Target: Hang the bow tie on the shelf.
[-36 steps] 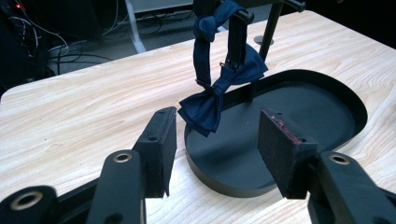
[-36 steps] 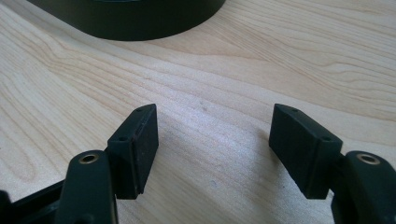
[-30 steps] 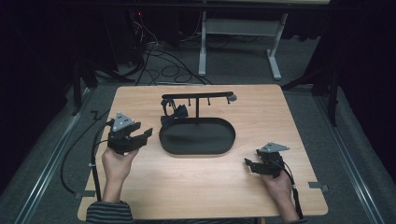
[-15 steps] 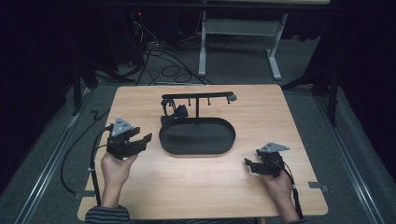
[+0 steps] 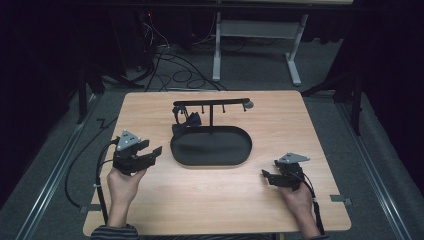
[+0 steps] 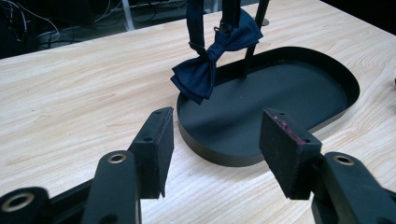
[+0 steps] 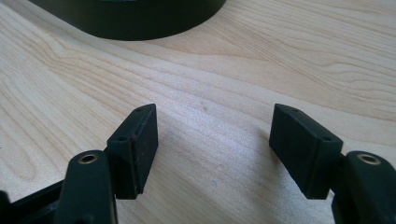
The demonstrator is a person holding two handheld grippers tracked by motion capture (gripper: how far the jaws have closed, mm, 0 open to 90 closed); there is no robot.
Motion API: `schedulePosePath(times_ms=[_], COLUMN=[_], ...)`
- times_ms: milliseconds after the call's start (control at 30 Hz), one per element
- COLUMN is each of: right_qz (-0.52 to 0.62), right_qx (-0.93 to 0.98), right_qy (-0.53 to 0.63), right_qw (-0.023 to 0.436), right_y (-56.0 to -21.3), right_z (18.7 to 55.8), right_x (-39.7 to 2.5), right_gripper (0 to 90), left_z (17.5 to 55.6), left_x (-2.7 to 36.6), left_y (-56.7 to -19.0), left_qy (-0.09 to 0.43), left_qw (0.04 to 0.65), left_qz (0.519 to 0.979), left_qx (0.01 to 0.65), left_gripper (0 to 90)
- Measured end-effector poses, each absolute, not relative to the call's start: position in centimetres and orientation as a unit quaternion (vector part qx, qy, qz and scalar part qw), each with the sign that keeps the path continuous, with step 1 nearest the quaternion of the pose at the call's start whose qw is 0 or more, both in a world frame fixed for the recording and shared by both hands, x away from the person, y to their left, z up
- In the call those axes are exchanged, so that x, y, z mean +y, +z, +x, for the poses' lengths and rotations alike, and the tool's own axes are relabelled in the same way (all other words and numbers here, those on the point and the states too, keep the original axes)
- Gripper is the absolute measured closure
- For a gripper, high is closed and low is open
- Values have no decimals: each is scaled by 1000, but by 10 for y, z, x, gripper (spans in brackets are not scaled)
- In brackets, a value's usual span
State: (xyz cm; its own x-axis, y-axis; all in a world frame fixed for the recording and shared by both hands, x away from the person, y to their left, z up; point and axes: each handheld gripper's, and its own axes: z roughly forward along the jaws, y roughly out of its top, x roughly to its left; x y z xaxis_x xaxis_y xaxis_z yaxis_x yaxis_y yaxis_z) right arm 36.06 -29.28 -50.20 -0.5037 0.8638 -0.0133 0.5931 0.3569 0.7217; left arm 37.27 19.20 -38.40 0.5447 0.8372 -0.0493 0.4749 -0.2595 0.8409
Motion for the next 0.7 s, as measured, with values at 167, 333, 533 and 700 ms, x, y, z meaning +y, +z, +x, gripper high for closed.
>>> schedulePosePath(times_ms=[167, 333, 533, 700], right_qz=[456, 456, 456, 456], right_qx=[799, 799, 799, 799], right_qy=[337, 337, 337, 337], right_qw=[201, 200, 200, 200], right_y=[-502, -502, -502, -502], right_z=[361, 360, 360, 360], right_x=[-293, -293, -293, -293], right_gripper=[342, 341, 341, 341], left_z=[371, 370, 368, 367], left_x=[194, 195, 196, 198], left_y=[-388, -392, -396, -399], left_qy=[204, 197, 193, 191], left_qw=[434, 435, 435, 435], left_qz=[764, 763, 763, 762], left_qx=[432, 435, 437, 439], left_gripper=[451, 447, 446, 445])
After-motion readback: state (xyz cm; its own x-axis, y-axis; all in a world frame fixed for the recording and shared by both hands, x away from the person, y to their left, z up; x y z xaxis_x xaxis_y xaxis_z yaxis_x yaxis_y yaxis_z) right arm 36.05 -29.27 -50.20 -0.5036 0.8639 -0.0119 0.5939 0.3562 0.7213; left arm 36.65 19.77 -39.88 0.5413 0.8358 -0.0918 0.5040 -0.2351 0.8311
